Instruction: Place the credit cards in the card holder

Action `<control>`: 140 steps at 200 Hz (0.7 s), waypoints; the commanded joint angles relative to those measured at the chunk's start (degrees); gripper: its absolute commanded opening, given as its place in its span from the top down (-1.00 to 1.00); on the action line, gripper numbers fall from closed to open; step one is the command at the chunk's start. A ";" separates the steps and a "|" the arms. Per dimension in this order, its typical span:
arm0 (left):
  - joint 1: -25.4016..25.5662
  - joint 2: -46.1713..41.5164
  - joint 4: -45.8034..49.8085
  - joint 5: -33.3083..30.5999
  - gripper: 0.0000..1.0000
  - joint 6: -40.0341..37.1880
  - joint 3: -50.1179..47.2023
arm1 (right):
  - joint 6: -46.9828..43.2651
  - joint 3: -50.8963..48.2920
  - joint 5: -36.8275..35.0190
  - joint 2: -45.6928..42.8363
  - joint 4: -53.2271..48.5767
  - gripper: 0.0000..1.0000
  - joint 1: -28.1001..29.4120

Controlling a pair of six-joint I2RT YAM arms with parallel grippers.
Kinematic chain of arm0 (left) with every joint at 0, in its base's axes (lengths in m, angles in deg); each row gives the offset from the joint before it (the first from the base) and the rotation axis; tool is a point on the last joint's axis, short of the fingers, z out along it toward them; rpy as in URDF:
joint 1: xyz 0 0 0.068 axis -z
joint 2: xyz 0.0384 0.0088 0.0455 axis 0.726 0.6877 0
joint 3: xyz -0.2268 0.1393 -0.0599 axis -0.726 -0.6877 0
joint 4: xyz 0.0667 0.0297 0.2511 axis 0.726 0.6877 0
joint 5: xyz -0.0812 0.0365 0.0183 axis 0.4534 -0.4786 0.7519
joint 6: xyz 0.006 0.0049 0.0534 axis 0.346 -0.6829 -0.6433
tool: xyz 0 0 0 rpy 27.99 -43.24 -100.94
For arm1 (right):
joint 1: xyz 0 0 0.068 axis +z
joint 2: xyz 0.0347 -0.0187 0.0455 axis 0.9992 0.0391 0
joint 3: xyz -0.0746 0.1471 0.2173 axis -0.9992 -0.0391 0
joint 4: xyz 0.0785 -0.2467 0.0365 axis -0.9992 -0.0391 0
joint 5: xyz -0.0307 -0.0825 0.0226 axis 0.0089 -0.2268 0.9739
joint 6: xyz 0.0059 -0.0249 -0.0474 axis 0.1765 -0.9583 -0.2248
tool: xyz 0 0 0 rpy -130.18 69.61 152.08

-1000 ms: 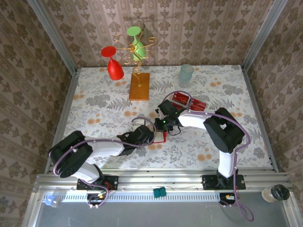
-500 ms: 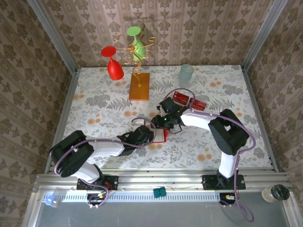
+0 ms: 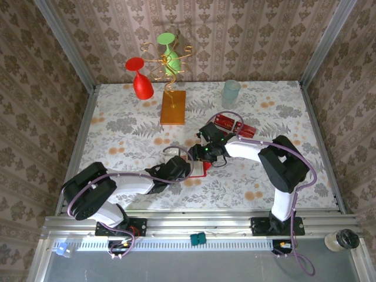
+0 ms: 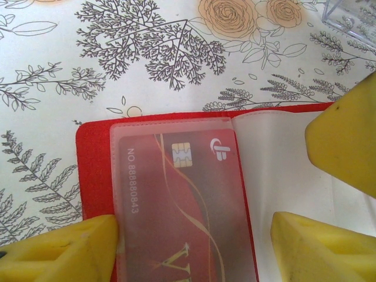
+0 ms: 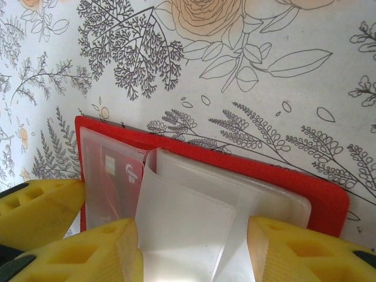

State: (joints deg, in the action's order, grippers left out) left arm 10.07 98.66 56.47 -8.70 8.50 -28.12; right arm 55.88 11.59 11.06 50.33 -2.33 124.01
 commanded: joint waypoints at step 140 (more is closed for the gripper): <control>-3.67 -14.64 13.75 0.14 -0.67 -0.69 -1.17 | 4.31 0.28 9.74 -2.91 5.06 -0.27 2.58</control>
State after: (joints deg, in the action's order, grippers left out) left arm 8.76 88.75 64.03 -8.18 8.46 -28.75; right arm 58.52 11.59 19.52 49.89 1.60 124.71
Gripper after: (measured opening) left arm 0.829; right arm 0.602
